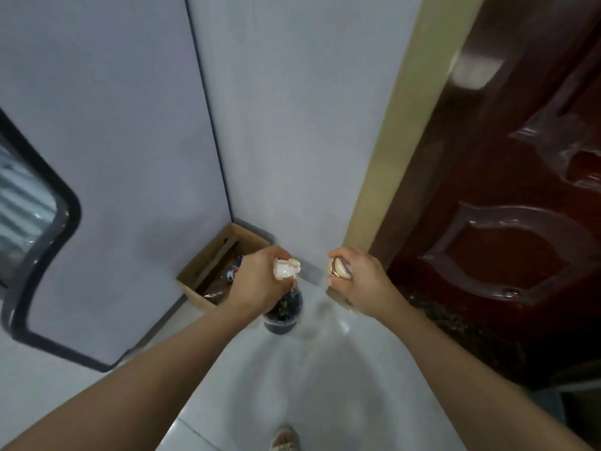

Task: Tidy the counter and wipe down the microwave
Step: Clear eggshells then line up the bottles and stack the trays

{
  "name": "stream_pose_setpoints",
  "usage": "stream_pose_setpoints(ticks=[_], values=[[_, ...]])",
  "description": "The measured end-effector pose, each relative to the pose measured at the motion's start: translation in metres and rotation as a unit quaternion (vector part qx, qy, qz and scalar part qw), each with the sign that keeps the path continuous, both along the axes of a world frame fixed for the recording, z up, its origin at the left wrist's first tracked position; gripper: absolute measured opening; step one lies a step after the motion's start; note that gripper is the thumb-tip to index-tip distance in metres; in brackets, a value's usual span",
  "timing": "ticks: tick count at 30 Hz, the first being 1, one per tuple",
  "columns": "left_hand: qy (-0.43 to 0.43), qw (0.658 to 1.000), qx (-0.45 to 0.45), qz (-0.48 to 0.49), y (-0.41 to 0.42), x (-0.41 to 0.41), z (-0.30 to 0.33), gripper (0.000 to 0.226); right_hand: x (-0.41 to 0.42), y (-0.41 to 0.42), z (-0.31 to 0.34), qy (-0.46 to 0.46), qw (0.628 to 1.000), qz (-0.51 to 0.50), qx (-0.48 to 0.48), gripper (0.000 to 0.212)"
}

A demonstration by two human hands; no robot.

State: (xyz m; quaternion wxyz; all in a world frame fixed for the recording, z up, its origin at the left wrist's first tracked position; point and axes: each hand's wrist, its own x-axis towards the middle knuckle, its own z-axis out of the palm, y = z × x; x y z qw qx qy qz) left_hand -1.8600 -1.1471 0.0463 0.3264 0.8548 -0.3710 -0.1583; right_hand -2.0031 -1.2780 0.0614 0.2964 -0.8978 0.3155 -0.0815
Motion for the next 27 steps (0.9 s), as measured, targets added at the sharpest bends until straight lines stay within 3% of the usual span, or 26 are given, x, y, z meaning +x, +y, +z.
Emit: stream_pose_setpoints(ticks=[15, 27], values=[[0.018, 0.992, 0.045, 0.114, -0.110, 0.057, -0.028, 0.042, 0.099, -0.141, -0.031, -0.002, 0.989, 0.145, 0.032, 0.037], [0.027, 0.951, 0.083, 0.295, -0.183, 0.055, -0.086, 0.040, 0.160, -0.225, -0.109, 0.007, 0.950, 0.299, 0.088, 0.038]])
